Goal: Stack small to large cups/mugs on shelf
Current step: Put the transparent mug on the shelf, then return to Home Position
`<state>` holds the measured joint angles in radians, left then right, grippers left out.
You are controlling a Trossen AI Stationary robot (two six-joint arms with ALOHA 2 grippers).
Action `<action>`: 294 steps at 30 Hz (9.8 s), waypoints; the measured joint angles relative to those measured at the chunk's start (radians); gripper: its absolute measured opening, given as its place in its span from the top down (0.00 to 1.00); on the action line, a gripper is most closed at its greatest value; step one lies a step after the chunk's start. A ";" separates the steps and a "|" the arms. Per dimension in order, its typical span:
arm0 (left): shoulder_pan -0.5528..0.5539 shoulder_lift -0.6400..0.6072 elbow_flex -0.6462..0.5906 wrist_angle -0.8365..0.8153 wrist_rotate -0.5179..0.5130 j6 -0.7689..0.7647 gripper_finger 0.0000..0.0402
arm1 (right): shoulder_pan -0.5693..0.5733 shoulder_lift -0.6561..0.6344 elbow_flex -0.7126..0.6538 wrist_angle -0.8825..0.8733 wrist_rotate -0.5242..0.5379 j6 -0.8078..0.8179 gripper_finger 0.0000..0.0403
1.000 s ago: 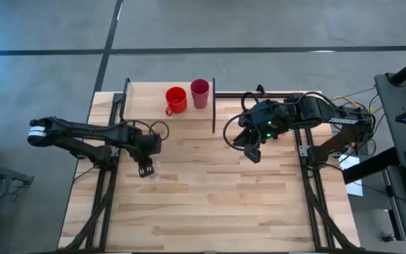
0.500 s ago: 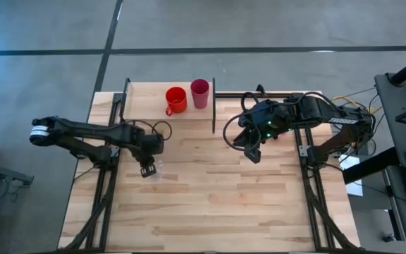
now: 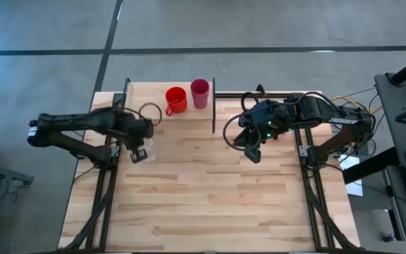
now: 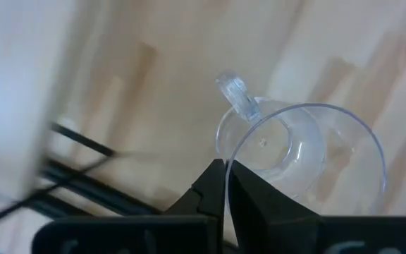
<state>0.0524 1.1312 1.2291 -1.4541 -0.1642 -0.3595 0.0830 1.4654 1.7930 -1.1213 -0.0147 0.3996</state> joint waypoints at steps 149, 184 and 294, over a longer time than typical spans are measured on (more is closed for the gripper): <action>0.756 -0.820 -0.399 1.087 0.683 -0.002 0.81 | -0.254 -0.451 -0.700 0.942 -0.055 -0.237 0.86; 0.757 -1.097 -0.764 1.062 0.571 -0.017 0.81 | -0.231 -1.013 -1.321 1.303 0.021 -0.014 0.86; 0.479 -0.877 -1.189 1.924 0.591 -0.202 0.81 | -0.232 -1.344 -1.784 1.469 0.253 0.138 0.86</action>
<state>0.5310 0.2542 0.0402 0.4702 0.4273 -0.5616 -0.1486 0.1211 0.0093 0.3478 0.2379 0.5381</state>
